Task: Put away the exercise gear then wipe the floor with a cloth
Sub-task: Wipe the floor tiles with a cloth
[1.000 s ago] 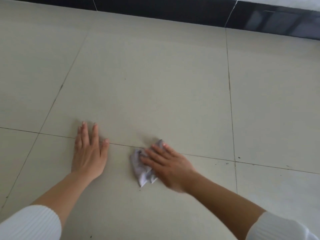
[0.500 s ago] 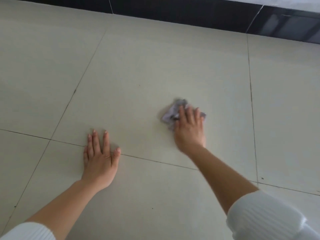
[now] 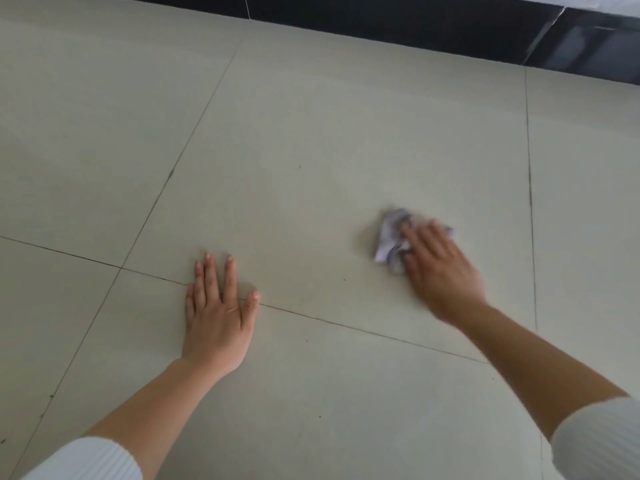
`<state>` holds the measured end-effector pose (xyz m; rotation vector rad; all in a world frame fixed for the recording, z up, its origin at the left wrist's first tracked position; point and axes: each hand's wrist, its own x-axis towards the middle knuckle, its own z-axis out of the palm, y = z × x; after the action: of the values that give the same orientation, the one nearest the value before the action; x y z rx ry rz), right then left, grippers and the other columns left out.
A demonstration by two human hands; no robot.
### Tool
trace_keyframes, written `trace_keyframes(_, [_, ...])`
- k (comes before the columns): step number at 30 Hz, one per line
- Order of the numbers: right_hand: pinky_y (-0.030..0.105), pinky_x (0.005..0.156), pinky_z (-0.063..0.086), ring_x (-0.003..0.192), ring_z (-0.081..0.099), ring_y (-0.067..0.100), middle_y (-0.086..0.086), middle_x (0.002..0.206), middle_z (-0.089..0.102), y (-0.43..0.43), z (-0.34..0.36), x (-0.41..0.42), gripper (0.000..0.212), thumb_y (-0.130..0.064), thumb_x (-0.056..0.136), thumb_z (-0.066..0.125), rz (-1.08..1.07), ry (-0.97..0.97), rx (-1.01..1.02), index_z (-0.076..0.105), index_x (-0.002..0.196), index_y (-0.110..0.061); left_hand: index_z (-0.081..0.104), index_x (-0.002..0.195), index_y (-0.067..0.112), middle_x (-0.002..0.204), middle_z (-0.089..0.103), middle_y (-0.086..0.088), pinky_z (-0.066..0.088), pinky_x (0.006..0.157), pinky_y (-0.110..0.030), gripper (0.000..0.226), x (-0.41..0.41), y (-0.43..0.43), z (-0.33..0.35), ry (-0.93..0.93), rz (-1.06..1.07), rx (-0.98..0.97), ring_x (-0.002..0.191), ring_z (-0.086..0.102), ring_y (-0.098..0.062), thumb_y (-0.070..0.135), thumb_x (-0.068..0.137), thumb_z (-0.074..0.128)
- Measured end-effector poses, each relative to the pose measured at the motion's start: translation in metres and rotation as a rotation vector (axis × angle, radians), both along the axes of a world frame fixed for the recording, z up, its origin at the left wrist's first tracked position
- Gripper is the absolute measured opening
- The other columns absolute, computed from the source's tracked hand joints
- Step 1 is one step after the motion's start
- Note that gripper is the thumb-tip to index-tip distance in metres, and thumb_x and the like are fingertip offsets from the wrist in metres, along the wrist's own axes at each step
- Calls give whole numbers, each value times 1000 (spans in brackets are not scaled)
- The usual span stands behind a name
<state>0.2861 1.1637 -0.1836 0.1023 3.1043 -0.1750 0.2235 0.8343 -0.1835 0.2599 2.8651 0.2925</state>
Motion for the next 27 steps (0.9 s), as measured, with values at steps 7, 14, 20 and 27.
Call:
trace_keyframes(7, [44, 117, 0, 145, 5, 36, 12, 158, 15, -18, 5, -45, 52, -26, 102, 25, -709, -67, -212, 15, 152, -14, 3, 152, 20, 159, -6, -10, 3, 117, -39, 81, 0, 0, -1, 16, 9, -6, 146, -9, -22, 62, 82, 0])
trace_keyframes(14, [46, 116, 22, 137, 35, 34, 4, 147, 44, -139, 5, 15, 53, -32, 92, 37, 207, -59, -150, 45, 141, -17, 9, 152, 21, 160, -2, -10, 5, 116, -42, 82, -1, 1, 1, 8, 27, 20, 147, -6, -21, 62, 81, 4])
trace_keyframes(20, [37, 113, 24, 139, 34, 24, 0, 148, 42, -64, 0, 15, 50, -41, 100, 26, 284, -74, -101, 43, 142, -20, 17, 150, 18, 159, 7, -9, 5, 115, -46, 61, -43, 31, 14, 82, -81, 94, 147, 2, -23, 45, 96, 21])
trace_keyframes(27, [39, 119, 4, 148, 0, 24, -1, 161, 8, 76, 15, -14, 53, -39, 102, 18, -808, -97, -195, 11, 153, -25, 12, 151, 14, 159, 4, -14, 2, 118, -42, 59, -123, 62, 0, 125, -69, 29, 147, 0, -27, 39, 99, 25])
